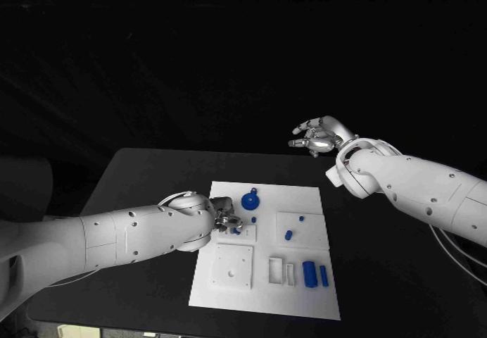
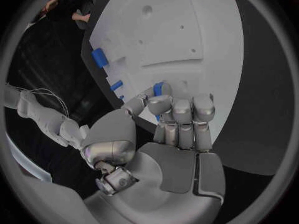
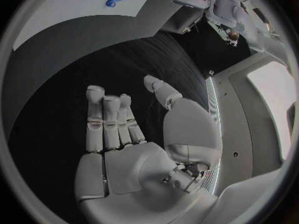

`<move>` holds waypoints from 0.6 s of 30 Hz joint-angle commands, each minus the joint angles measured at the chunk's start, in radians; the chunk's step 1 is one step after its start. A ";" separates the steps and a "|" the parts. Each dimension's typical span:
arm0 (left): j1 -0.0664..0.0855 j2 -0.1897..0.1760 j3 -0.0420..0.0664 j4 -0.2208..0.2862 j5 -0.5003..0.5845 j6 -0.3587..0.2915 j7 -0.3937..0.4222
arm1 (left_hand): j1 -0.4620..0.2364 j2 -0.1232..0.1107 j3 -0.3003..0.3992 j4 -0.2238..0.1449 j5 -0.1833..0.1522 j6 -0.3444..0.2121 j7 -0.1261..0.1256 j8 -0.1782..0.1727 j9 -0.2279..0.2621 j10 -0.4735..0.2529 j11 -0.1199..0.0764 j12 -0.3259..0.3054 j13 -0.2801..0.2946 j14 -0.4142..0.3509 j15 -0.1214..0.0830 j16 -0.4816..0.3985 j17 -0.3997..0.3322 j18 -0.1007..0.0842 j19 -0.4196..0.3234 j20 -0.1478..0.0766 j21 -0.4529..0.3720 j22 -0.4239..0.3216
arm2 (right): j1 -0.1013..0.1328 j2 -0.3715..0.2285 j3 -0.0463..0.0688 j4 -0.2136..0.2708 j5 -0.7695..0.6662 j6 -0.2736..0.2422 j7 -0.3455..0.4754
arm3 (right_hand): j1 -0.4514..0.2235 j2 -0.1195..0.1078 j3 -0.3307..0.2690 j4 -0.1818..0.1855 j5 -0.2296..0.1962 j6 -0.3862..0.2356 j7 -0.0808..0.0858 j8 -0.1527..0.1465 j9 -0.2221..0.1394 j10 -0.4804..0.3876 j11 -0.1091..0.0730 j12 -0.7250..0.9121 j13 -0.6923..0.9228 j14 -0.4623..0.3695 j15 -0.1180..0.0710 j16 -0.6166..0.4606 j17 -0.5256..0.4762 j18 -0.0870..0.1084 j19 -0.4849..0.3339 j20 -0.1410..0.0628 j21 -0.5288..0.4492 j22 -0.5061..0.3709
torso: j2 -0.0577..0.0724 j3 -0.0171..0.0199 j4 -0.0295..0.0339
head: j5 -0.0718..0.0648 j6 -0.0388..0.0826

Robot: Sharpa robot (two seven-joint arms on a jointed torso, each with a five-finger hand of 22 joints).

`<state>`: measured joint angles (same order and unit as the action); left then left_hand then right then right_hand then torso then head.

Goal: Assemble the parts on the task board

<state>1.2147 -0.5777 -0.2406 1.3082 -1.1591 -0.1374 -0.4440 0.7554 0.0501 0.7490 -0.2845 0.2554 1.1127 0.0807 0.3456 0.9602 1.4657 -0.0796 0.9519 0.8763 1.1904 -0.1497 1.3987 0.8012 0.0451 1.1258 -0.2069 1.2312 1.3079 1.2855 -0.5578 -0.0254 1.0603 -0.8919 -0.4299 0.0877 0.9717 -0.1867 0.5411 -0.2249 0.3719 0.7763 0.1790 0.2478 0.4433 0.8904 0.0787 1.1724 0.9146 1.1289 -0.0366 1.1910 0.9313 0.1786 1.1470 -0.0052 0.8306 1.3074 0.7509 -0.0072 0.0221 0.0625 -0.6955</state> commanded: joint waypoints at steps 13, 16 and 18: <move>-0.011 0.009 0.001 -0.018 -0.006 0.000 0.016 | 0.008 0.008 0.023 -0.003 0.000 0.111 -0.103 0.000 0.002 -0.058 -0.053 0.008 0.002 0.082 -0.083 0.003 0.002 0.103 -0.003 -0.072 0.004 0.016 | 0.000 0.003 0.000 0.002 -0.012 0.019 -0.001 | 0.000 0.008 -0.002 -0.005 0.008 0.002 0.006 0.006 0.001 -0.001 -0.007 0.004 -0.004 0.004 -0.002 0.005 -0.002 0.083 0.000 -0.006 0.004 0.020 | 0.000 -0.0005 -0.0004 | 0.000 0.004; -0.011 0.009 0.001 -0.019 -0.005 0.001 0.017 | 0.008 0.008 0.023 -0.003 0.000 0.111 -0.103 0.000 0.002 -0.058 -0.053 0.008 0.002 0.082 -0.083 0.003 0.003 0.104 -0.003 -0.071 0.004 0.016 | 0.000 0.003 0.000 0.003 -0.013 0.025 -0.002 | 0.000 0.009 -0.002 -0.005 0.008 0.002 0.006 0.006 0.001 -0.001 -0.007 0.005 -0.004 0.004 -0.002 0.005 -0.002 0.083 0.000 -0.006 0.004 0.020 | 0.000 0.0000 -0.0001 | 0.000 0.004; -0.011 0.010 0.001 -0.019 -0.003 0.002 0.017 | 0.008 0.008 0.023 -0.003 0.000 0.111 -0.103 0.000 0.002 -0.058 -0.053 0.008 0.002 0.082 -0.083 0.003 0.003 0.104 -0.003 -0.071 0.004 0.016 | 0.000 0.003 0.000 0.003 -0.015 0.025 -0.003 | 0.000 0.009 -0.002 -0.005 0.009 0.002 0.006 0.006 0.001 -0.001 -0.007 0.005 -0.004 0.004 -0.002 0.005 -0.002 0.083 0.000 -0.006 0.004 0.020 | 0.000 0.0003 0.0002 | 0.001 0.003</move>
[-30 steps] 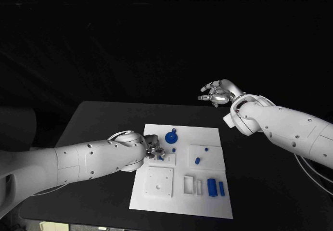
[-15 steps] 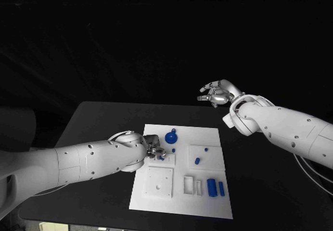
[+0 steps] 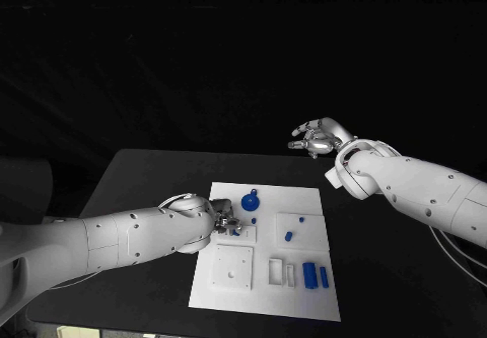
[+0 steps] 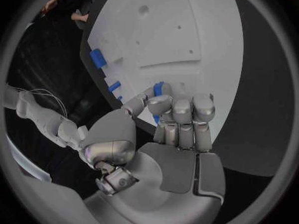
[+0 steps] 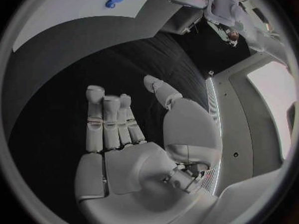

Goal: Assemble the parts on the task board

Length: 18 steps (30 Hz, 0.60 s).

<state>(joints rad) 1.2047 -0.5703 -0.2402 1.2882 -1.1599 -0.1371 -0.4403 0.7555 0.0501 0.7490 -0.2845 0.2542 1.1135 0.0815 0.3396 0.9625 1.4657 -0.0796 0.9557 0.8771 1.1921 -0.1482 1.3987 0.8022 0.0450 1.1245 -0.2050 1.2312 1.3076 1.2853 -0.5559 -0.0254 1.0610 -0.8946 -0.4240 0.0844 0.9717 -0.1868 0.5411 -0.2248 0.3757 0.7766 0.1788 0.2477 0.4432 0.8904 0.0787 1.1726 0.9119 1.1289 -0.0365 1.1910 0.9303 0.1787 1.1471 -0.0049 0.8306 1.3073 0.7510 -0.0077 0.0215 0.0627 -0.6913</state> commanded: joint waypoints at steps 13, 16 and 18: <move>-0.001 0.002 0.000 -0.005 -0.002 -0.003 0.014 | 0.008 0.008 0.024 -0.003 0.000 0.110 -0.104 0.005 0.000 -0.058 -0.053 0.005 0.002 0.080 -0.085 0.002 0.003 0.104 -0.002 -0.073 0.005 0.016 | -0.001 0.001 0.000 0.006 -0.013 0.020 0.000 | 0.000 0.010 -0.002 -0.007 0.005 0.003 0.006 0.007 0.001 -0.001 -0.007 0.006 -0.003 0.004 -0.002 0.005 -0.001 0.083 0.000 -0.006 0.004 0.020 | 0.000 0.0014 0.0006 | -0.002 0.002; -0.001 0.002 0.000 -0.005 -0.005 -0.015 0.012 | 0.008 0.008 0.024 -0.003 0.000 0.110 -0.104 0.005 0.000 -0.058 -0.053 0.005 0.002 0.080 -0.085 0.002 0.003 0.104 -0.002 -0.073 0.005 0.016 | -0.001 0.001 0.000 0.006 -0.013 0.020 0.000 | 0.000 0.010 -0.002 -0.007 0.006 0.003 0.006 0.007 0.001 -0.001 -0.007 0.006 -0.003 0.004 -0.002 0.006 -0.001 0.083 0.000 -0.007 0.004 0.020 | 0.000 0.0013 0.0004 | -0.006 0.004; -0.001 0.003 0.000 -0.006 -0.009 -0.020 0.012 | 0.008 0.008 0.024 -0.003 -0.001 0.110 -0.104 0.005 0.000 -0.058 -0.053 0.005 0.002 0.080 -0.085 0.002 0.003 0.104 -0.002 -0.073 0.005 0.016 | -0.001 0.001 0.000 0.006 -0.014 0.020 -0.001 | 0.000 0.010 -0.002 -0.007 0.006 0.003 0.006 0.007 0.001 -0.001 -0.007 0.006 -0.004 0.004 -0.002 0.006 -0.001 0.083 0.000 -0.007 0.004 0.020 | 0.000 0.0013 0.0003 | -0.004 0.008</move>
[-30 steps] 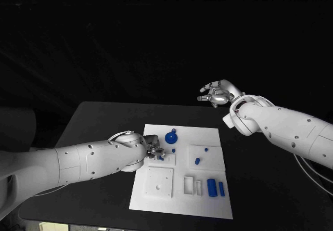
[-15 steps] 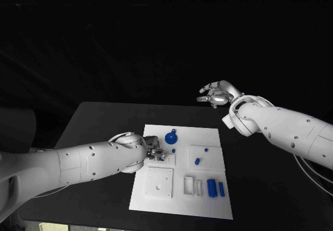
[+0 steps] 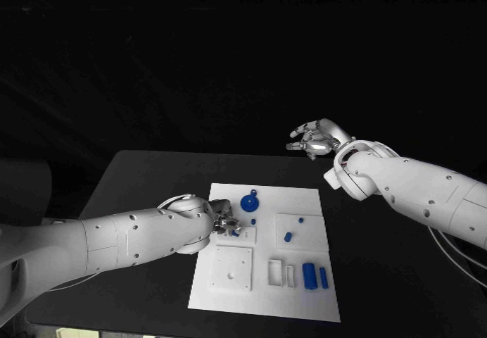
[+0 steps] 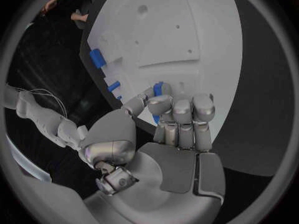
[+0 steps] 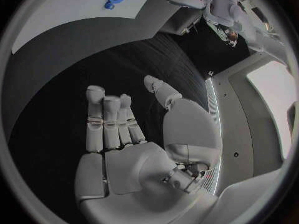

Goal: Assemble the parts on the task board

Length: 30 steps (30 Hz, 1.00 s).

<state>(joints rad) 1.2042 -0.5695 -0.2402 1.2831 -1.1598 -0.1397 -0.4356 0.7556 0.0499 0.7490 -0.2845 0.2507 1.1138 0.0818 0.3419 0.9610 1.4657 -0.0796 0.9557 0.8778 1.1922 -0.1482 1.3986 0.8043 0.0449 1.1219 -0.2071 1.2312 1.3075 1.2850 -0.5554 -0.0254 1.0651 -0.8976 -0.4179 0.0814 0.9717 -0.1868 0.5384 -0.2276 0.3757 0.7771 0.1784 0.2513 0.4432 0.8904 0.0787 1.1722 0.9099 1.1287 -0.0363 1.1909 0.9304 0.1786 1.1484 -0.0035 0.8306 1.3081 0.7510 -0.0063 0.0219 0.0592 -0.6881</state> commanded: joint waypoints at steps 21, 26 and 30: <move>-0.002 0.010 0.000 -0.010 0.033 0.055 0.001 | 0.008 0.007 0.024 -0.002 0.001 0.110 -0.104 0.001 0.002 -0.059 -0.052 0.005 0.001 0.080 -0.085 0.001 0.004 0.105 -0.001 -0.070 0.005 0.016 | 0.000 0.000 0.000 0.007 -0.017 0.021 -0.002 | -0.001 0.011 -0.001 -0.006 0.007 0.003 0.006 0.004 0.001 -0.001 -0.007 0.010 -0.005 0.006 -0.002 0.007 -0.002 0.083 0.000 -0.009 0.005 0.019 | 0.000 -0.0005 -0.0003 | 0.000 -0.001; -0.002 0.008 0.000 -0.010 0.033 0.056 0.000 | 0.008 0.007 0.024 -0.002 0.001 0.110 -0.104 0.001 0.002 -0.060 -0.052 0.005 0.001 0.079 -0.084 0.001 0.004 0.105 -0.001 -0.070 0.005 0.015 | 0.000 0.000 0.000 0.007 -0.017 0.022 -0.002 | -0.001 0.011 -0.001 -0.007 0.007 0.004 0.006 0.004 0.001 -0.001 -0.008 0.011 -0.006 0.006 -0.002 0.007 -0.002 0.083 0.001 -0.009 0.005 0.019 | 0.000 -0.0001 0.0001 | -0.001 -0.001; -0.002 0.009 0.000 -0.011 0.033 0.053 -0.001 | 0.009 0.007 0.025 -0.003 0.001 0.110 -0.104 0.000 0.002 -0.060 -0.052 0.005 0.001 0.079 -0.084 0.000 0.005 0.105 -0.002 -0.070 0.006 0.015 | -0.001 0.001 0.000 0.007 -0.017 0.023 -0.002 | -0.001 0.012 -0.001 -0.007 0.007 0.004 0.006 0.004 0.001 -0.001 -0.008 0.011 -0.006 0.006 -0.003 0.007 -0.002 0.083 0.001 -0.009 0.005 0.019 | 0.000 0.0000 0.0002 | -0.001 -0.001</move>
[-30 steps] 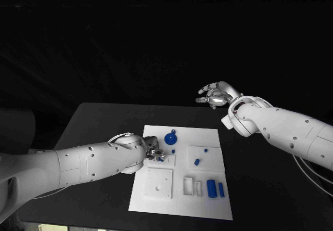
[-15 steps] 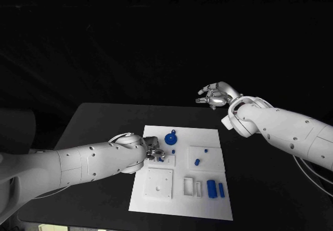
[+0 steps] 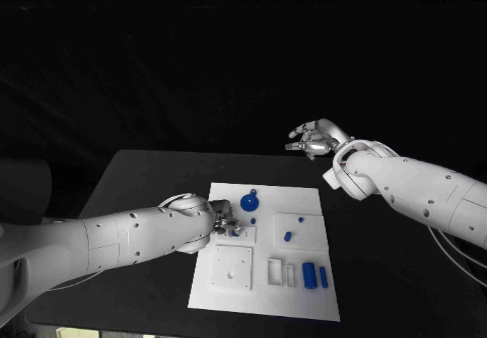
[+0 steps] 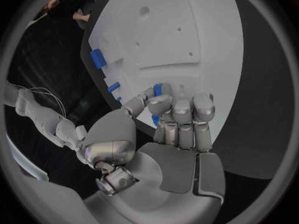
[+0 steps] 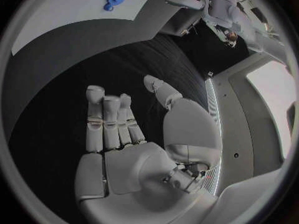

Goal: Assemble the parts on the task board

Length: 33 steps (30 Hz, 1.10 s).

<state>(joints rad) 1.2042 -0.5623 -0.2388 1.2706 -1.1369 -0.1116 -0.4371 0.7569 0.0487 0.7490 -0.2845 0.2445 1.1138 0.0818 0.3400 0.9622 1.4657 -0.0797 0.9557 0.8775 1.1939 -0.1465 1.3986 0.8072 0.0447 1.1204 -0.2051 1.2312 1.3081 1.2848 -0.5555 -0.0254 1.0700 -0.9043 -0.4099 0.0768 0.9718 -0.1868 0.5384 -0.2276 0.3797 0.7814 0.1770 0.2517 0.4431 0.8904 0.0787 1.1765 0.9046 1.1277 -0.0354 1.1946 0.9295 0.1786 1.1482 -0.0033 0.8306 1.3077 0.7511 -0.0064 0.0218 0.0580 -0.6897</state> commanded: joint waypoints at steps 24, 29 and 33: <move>-0.002 0.016 -0.001 -0.012 0.009 0.040 0.009 | -0.011 0.001 0.010 0.025 -0.091 0.121 -0.103 -0.004 0.002 -0.056 -0.050 0.009 -0.002 0.080 -0.083 -0.005 0.015 0.106 -0.004 -0.069 0.008 0.011 | 0.000 0.001 0.000 0.003 -0.013 0.017 -0.001 | -0.001 0.013 -0.001 -0.008 0.004 -0.001 0.007 0.004 0.001 -0.001 -0.008 0.008 -0.003 0.007 -0.004 0.004 -0.002 0.083 0.001 -0.009 0.005 0.019 | 0.000 0.0006 -0.0003 | 0.001 -0.001; -0.002 0.018 -0.001 -0.015 0.009 0.043 0.010 | -0.012 0.001 0.010 0.028 -0.089 0.123 -0.102 -0.004 0.002 -0.056 -0.050 0.010 -0.002 0.080 -0.082 -0.005 0.017 0.106 -0.004 -0.069 0.008 0.011 | 0.000 0.001 0.000 0.002 -0.013 0.018 -0.001 | -0.001 0.013 -0.001 -0.009 0.004 -0.001 0.007 0.004 0.001 -0.001 -0.008 0.008 -0.003 0.007 -0.004 0.004 -0.002 0.083 0.001 -0.009 0.005 0.019 | 0.000 0.0007 -0.0008 | 0.000 -0.001; -0.002 0.019 -0.001 -0.018 0.009 0.045 0.010 | -0.015 0.002 0.008 0.032 -0.088 0.125 -0.102 -0.005 0.001 -0.055 -0.049 0.012 -0.002 0.081 -0.082 -0.004 0.019 0.106 -0.005 -0.068 0.009 0.010 | 0.000 0.000 0.000 0.003 -0.014 0.018 -0.002 | -0.002 0.013 -0.001 -0.009 0.004 -0.001 0.007 0.004 0.001 -0.001 -0.008 0.009 -0.004 0.007 -0.004 0.004 -0.002 0.083 0.001 -0.009 0.006 0.019 | 0.000 0.0009 -0.0005 | -0.001 -0.001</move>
<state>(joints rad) 1.2045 -0.5473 -0.2385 1.2515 -1.1340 -0.0917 -0.4360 0.7510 0.0538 0.7571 -0.2567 0.1536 1.1193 0.0827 0.3399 0.9642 1.4657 -0.0796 0.9642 0.8761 1.1961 -0.1452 1.3986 0.8250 0.0447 1.1165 -0.2054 1.2352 1.3076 1.2846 -0.5554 -0.0255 1.0709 -0.9082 -0.4054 0.0726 0.9675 -0.1826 0.5356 -0.2303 0.3796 0.7805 0.1795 0.2516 0.4431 0.8904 0.0787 1.1800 0.9019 1.1305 -0.0379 1.1946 0.9287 0.1786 1.1490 -0.0077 0.8306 1.3074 0.7512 -0.0057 0.0210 0.0573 -0.6903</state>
